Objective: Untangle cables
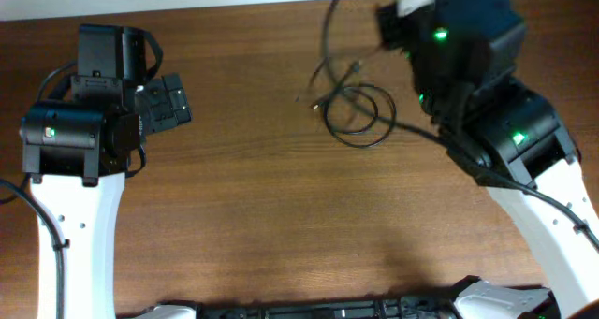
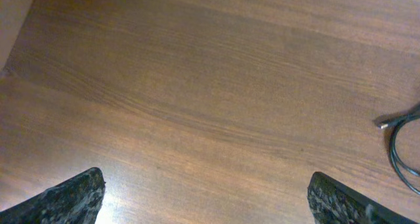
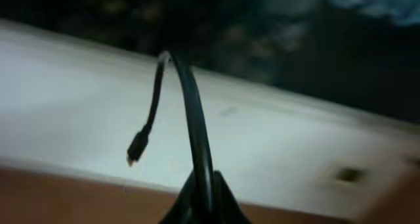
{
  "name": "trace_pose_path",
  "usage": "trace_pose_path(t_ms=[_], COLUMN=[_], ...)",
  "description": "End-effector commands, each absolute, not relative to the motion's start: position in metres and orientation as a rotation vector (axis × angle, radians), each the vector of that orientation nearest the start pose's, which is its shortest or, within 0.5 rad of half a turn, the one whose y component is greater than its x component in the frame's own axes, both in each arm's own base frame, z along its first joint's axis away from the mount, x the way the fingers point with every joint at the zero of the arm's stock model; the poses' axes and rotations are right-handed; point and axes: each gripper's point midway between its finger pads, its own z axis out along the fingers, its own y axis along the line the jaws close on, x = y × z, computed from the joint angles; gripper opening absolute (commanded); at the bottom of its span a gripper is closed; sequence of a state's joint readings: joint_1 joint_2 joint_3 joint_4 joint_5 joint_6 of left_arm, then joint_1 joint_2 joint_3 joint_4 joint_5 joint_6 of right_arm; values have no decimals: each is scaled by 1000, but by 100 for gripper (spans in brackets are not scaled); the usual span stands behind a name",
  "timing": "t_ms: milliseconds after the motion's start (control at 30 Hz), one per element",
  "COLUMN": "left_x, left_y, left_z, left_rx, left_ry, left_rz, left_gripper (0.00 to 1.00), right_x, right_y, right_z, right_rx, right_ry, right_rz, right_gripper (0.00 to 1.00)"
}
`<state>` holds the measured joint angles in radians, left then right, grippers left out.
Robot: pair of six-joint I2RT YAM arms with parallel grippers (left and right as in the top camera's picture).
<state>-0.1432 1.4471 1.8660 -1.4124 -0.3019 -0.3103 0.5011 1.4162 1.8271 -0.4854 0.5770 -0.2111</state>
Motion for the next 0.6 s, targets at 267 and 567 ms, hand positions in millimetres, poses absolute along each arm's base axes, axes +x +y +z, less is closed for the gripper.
trace_pose_path(t_ms=[267, 567], left_x=[318, 318], left_y=[6, 6], left_z=[339, 339], left_rx=[-340, -340], left_ry=[2460, 2460], left_rz=[190, 190], left_gripper=[99, 99], right_x=[412, 391], right_y=[-214, -363], right_z=[481, 323], right_rx=[553, 1046], right_ry=[1624, 1828], right_rz=[-1007, -798], right_gripper=[4, 4])
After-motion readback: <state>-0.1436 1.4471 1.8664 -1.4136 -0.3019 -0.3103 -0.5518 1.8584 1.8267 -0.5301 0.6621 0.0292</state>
